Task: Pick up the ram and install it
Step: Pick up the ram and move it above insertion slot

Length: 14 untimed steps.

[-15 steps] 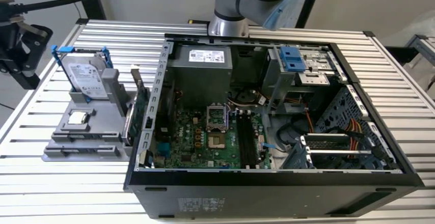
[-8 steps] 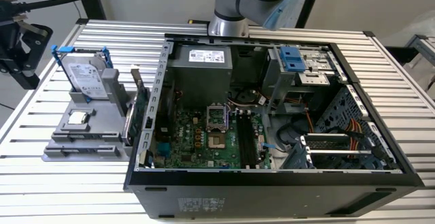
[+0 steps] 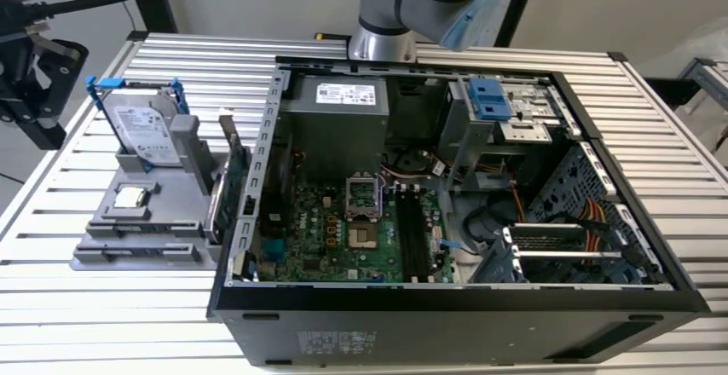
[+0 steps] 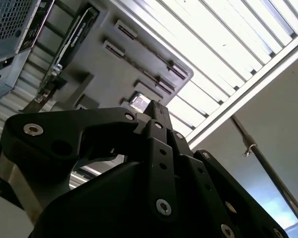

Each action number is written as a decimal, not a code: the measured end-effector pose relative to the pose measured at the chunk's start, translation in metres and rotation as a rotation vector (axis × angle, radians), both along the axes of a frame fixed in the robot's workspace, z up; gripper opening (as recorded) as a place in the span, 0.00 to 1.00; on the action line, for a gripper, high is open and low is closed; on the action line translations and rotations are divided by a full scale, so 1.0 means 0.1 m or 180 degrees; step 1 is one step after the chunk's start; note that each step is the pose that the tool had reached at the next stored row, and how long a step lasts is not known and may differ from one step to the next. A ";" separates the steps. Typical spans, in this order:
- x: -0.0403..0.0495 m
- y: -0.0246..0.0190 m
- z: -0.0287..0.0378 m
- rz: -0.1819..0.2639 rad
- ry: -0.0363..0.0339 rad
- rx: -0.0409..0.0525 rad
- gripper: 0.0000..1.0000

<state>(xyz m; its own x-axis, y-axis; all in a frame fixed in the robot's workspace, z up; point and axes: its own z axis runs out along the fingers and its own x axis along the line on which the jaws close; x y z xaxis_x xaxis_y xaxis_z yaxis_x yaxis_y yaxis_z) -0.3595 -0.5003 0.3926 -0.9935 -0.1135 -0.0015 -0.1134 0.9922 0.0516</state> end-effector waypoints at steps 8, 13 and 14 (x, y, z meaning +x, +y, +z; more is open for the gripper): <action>0.000 0.000 0.000 0.0056 0.0000 0.0000 0.00; 0.000 0.000 0.000 0.0091 0.0000 0.0000 0.00; 0.000 0.000 0.000 0.0099 0.0000 0.0000 0.00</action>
<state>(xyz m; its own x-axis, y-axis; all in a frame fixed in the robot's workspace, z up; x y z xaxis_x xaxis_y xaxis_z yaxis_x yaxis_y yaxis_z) -0.3595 -0.5003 0.3926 -0.9895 -0.1444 -0.0016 -0.1443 0.9882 0.0516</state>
